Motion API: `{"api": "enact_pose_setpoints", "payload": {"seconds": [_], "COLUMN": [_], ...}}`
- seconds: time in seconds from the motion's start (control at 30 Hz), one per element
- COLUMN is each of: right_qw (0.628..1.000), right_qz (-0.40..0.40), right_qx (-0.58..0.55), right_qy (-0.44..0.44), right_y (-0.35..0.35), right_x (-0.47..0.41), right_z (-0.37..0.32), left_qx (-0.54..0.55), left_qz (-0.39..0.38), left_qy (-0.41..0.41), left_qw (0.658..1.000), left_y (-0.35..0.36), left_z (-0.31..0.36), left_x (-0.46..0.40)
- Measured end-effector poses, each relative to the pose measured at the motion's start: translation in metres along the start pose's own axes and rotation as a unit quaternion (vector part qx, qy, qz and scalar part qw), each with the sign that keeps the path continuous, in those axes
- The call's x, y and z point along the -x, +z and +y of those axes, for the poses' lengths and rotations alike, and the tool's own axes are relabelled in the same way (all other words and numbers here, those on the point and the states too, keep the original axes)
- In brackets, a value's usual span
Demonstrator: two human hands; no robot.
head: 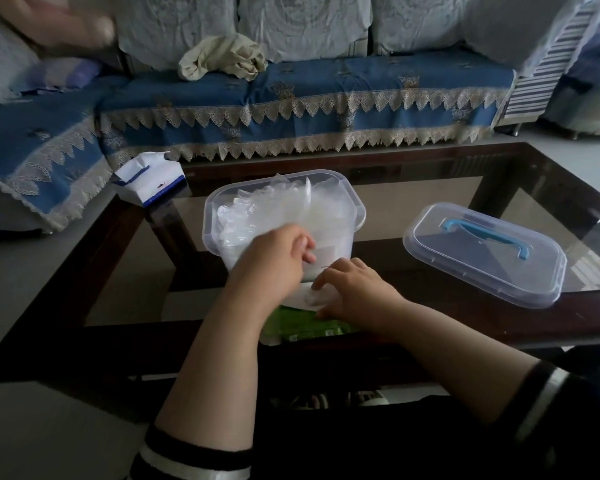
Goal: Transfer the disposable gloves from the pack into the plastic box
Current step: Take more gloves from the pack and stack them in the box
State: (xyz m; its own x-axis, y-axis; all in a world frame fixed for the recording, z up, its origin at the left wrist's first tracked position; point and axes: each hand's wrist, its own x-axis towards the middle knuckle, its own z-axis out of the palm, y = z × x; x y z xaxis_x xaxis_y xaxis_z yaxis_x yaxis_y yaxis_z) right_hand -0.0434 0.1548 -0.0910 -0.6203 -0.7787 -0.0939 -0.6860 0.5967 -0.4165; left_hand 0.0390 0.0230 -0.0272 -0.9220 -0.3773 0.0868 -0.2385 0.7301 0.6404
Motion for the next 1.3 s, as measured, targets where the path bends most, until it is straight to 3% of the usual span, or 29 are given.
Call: {"api": "enact_pose_setpoints", "payload": {"seconds": [0.07,0.17,0.43,0.67,0.83,0.93,1.07,1.17,1.23,1.3], "right_qw": [0.999,0.998,0.982,0.975,0.963,0.92,0.807,0.745,0.733,0.746], "right_qz": [0.036,0.052,0.052,0.09,0.169,0.246,0.35,0.355,0.346,0.338], "right_qx": [0.012,-0.004,-0.127,-0.188,-0.21,-0.305,-0.472,-0.561,-0.584,-0.573], "right_qy": [0.01,0.037,0.126,0.073,0.023,-0.008,-0.057,-0.064,-0.052,-0.041], "right_y": [0.006,0.006,0.0,-0.011,-0.021,-0.033,-0.056,-0.066,-0.07,-0.073], "right_x": [-0.002,-0.003,-0.007,-0.004,0.002,0.007,0.019,0.022,0.023,0.025], "right_z": [0.0,0.0,0.012,0.008,0.006,-0.003,-0.008,-0.007,-0.004,-0.003], "left_qx": [0.01,-0.019,-0.124,-0.134,-0.173,-0.174,-0.156,-0.121,-0.024,0.126], "left_qz": [-0.087,-0.148,-0.16,-0.14,-0.148,-0.162,-0.181,-0.193,-0.142,-0.081], "left_qy": [-0.015,-0.03,-0.015,-0.021,-0.018,-0.016,-0.025,-0.03,-0.036,-0.039], "left_qw": [0.996,0.988,0.979,0.981,0.974,0.971,0.971,0.973,0.989,0.988], "left_y": [0.01,0.021,0.052,0.061,0.065,0.066,0.062,0.047,0.033,0.021], "left_z": [-0.002,-0.01,-0.028,-0.035,-0.034,-0.033,-0.034,-0.028,-0.021,-0.013], "left_x": [0.005,0.006,-0.002,-0.008,-0.016,-0.019,-0.016,-0.012,-0.009,-0.005]}}
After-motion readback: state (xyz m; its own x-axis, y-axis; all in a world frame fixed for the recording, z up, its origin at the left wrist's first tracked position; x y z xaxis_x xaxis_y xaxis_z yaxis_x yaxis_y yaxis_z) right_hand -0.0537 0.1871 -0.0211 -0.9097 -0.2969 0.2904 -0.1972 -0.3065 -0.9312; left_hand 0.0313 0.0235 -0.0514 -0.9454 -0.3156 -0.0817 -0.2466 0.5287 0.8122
